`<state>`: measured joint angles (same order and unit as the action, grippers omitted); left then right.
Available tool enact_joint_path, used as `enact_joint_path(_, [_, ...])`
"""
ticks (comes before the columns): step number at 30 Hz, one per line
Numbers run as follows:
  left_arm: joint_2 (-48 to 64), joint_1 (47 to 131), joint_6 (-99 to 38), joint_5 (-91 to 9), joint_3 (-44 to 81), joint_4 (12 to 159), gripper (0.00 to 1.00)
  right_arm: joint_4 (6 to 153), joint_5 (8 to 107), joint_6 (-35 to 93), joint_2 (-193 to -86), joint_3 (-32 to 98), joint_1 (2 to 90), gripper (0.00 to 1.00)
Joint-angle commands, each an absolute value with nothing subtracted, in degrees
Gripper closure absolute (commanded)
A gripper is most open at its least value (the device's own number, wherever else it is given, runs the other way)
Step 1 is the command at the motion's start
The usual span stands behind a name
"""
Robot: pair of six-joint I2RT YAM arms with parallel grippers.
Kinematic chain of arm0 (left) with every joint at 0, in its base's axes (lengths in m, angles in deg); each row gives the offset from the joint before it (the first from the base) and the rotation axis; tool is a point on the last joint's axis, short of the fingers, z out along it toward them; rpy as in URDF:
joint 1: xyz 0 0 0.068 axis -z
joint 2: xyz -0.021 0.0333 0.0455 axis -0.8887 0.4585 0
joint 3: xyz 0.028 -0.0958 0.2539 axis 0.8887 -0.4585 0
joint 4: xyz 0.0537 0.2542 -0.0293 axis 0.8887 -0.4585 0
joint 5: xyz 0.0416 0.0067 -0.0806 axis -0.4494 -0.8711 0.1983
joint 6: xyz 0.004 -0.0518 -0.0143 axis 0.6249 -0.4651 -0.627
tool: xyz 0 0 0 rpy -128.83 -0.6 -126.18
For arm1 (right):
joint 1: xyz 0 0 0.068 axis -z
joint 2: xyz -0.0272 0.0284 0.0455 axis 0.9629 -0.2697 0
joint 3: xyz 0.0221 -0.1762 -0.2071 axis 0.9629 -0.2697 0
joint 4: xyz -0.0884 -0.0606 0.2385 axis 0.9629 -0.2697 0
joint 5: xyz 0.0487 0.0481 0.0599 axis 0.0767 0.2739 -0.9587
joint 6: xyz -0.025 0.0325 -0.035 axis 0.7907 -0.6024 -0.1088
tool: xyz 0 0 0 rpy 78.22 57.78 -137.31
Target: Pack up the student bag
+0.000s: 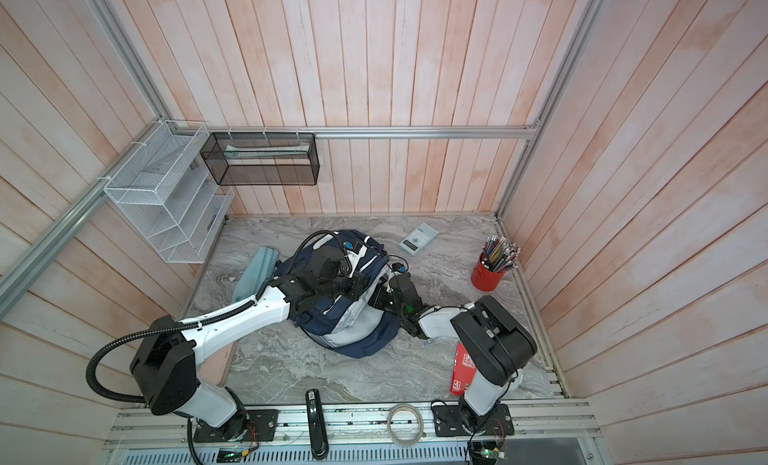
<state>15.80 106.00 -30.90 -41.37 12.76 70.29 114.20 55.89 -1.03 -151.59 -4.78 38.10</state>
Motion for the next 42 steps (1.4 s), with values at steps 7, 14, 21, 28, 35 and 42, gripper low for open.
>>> enact_joint_path(7, [13.2, 106.0, -33.3, -38.3, 10.8, 74.6, 1.0, 119.3, 52.0, -0.8, -156.4, 1.0, 36.3, 0.6])
enact_joint_path(14, [15.4, 105.7, -35.0, -41.0, 10.1, 75.8, 1.0, 117.2, 47.2, -2.8, -153.5, -4.7, 39.5, 0.26])
enact_joint_path(21, [16.6, 105.7, -35.0, -39.8, 11.1, 76.1, 1.0, 109.7, 46.4, -0.7, -146.0, -10.4, 41.2, 0.22])
enact_joint_path(28, [20.1, 105.7, -38.0, -42.1, 10.8, 75.6, 1.0, 98.6, 55.8, 1.6, -128.0, -17.0, 42.4, 0.22])
enact_joint_path(35, [23.1, 105.7, -40.7, -39.3, 11.3, 77.8, 0.63, 88.7, 63.2, 5.1, -109.9, -22.0, 42.0, 0.24])
enact_joint_path(42, [14.6, 105.2, -42.4, -44.7, 9.0, 73.3, 0.1, 86.9, 63.6, 7.0, -107.6, -22.9, 35.4, 0.22])
